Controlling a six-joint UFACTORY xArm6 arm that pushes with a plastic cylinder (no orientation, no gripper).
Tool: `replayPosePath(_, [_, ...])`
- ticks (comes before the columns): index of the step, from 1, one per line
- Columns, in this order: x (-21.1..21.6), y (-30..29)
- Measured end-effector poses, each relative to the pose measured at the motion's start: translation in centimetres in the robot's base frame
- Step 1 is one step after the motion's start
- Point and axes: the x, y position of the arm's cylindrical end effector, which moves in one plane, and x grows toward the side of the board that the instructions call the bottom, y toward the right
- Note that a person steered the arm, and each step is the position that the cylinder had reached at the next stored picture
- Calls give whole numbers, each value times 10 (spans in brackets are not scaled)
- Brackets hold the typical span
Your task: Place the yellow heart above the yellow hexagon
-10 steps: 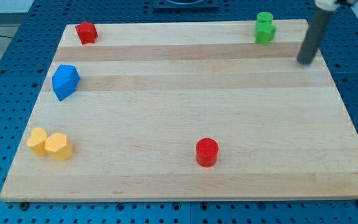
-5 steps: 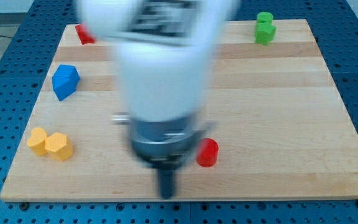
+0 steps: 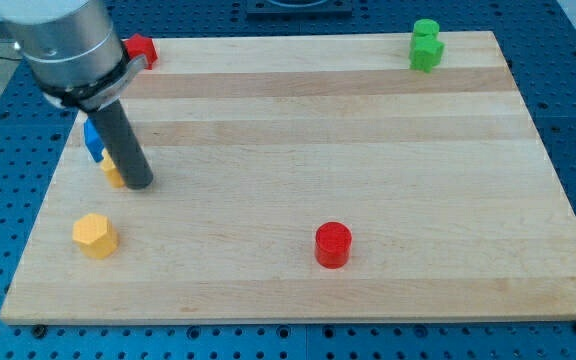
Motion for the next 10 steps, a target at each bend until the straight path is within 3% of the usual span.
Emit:
replayPosePath(3, [6,-20])
replayPosePath(6, [15,-114])
replayPosePath(10, [-51,-94])
